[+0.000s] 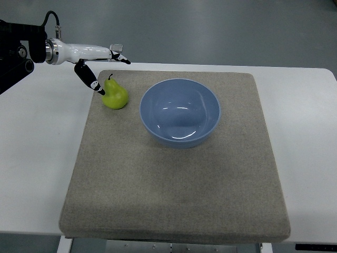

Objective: Place pear in bowl with left hand
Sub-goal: 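Lower the left hand around the pear, fingers on either side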

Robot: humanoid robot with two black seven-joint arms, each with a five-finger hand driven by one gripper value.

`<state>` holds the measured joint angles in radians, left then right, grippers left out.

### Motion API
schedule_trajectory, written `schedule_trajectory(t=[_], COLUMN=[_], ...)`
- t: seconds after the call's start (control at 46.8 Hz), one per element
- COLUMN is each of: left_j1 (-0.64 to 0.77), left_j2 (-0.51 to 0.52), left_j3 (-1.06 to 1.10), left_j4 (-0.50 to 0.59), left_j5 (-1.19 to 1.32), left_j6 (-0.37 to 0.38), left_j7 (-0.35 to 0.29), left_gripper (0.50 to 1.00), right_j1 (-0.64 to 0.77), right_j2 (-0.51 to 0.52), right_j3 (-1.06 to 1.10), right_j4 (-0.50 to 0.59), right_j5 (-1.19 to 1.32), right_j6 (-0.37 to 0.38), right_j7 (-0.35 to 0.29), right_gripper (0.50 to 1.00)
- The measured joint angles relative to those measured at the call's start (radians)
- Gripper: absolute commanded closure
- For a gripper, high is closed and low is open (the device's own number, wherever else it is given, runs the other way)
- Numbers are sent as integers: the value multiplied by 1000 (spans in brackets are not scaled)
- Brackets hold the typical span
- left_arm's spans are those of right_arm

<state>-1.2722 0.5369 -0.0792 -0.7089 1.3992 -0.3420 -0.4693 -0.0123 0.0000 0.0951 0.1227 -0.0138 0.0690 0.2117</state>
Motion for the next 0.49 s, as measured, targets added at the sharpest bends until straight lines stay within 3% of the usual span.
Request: schedule_trajectory(t=[0.492], left_j1=[57], left_j2=[-71], left_j3=[0], left_j4=[88], left_j5=[-3], left_j6=[40], left_j7=[0], left_gripper=[523], right_j1=[0], right_j2=[0], right_j3=[0], right_j4=[0], right_j5=[0], right_j6=[0], right_j7=[0], right_gripper=[574])
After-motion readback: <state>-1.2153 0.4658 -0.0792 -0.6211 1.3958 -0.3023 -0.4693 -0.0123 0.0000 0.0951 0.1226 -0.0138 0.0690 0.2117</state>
